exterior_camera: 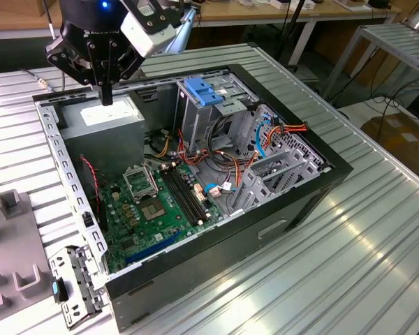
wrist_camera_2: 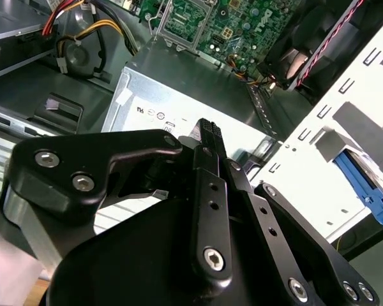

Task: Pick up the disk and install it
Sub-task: 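Reach for the disk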

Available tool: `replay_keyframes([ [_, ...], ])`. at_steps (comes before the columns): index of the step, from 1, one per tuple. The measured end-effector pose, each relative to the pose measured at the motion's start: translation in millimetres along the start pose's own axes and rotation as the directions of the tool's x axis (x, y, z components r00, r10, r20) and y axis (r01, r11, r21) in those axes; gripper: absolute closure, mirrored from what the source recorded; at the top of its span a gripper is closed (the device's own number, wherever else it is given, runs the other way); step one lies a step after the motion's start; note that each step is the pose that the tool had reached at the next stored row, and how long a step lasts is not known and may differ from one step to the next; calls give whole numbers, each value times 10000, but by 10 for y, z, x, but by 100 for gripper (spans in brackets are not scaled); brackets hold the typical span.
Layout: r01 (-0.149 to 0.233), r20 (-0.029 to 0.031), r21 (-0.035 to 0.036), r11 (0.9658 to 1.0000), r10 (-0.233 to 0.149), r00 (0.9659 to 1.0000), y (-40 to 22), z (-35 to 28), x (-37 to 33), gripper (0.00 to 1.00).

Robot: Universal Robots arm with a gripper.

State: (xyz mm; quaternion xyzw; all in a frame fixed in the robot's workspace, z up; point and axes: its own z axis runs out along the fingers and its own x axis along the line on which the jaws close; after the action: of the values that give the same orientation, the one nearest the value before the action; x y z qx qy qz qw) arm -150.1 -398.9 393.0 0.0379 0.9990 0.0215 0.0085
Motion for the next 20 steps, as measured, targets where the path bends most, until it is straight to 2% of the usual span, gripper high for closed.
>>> replay_keyframes([
  [20,-1,-23,2,10000,1,10000,-6,-1,80,89],
])
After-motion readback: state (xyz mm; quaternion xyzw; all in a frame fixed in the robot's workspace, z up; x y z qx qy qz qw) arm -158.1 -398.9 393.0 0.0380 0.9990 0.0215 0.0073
